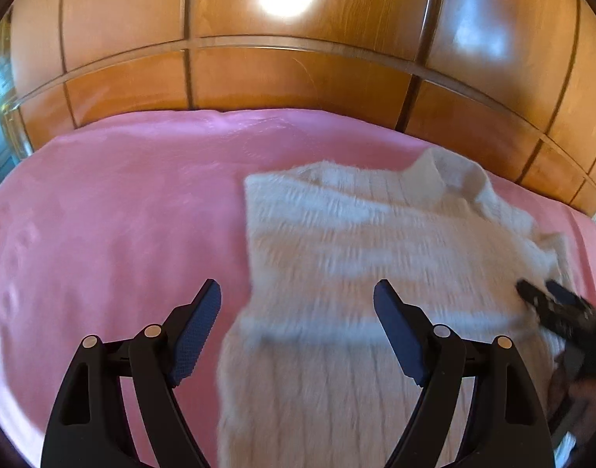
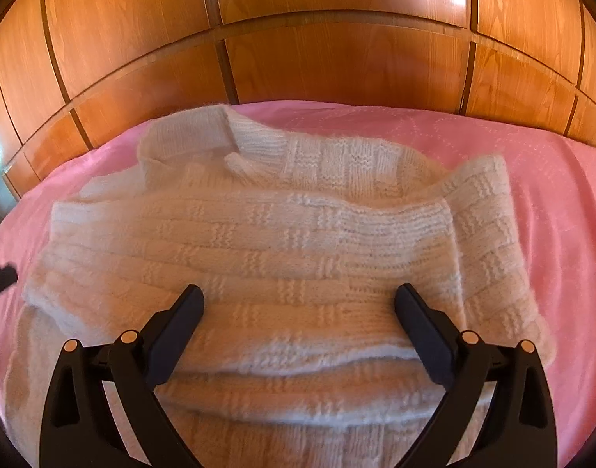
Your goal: Fold small clothes
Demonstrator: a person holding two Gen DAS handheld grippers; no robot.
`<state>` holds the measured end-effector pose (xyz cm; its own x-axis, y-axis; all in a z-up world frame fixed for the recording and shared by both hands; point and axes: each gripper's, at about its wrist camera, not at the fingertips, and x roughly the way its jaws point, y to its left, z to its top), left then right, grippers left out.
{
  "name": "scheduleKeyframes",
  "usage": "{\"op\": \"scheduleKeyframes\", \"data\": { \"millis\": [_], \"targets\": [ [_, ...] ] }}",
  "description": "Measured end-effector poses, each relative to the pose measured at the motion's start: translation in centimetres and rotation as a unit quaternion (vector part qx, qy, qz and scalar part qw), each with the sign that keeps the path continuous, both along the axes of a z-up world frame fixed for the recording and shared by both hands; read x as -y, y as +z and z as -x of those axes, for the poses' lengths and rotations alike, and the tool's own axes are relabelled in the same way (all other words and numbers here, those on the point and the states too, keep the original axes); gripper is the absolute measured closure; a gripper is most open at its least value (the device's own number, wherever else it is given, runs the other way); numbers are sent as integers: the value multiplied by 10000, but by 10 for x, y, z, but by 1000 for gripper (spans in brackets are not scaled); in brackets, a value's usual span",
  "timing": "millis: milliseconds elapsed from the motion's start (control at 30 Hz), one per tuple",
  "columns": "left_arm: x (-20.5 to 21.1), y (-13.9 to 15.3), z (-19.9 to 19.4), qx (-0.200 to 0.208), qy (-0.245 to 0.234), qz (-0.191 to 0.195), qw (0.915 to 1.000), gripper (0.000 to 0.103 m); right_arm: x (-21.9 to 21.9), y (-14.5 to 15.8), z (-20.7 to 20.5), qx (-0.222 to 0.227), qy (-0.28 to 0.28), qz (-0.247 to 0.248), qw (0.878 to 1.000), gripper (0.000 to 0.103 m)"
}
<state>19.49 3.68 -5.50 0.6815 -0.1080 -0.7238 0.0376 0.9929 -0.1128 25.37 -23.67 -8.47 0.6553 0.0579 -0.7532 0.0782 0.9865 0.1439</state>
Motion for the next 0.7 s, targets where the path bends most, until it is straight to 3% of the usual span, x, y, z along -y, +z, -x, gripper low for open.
{"op": "scheduleKeyframes", "data": {
  "millis": [133, 333, 533, 700],
  "targets": [
    [-16, 0, 35, -80, 77, 37, 9999, 23, 11, 14, 22, -2, -32, -309, 9995, 4],
    [-43, -14, 84, -326, 117, 153, 9993, 23, 46, 27, 67, -95, -263, -336, 9990, 4],
    [-63, -33, 125, -758, -22, 609, 9953, 25, 90, 10, 122, -535, -610, -326, 9962, 4],
    [-69, -45, 166, -991, -358, 913, 9902, 27, 103, -5, 177, -755, -435, -892, 9922, 5]
  ]
}}
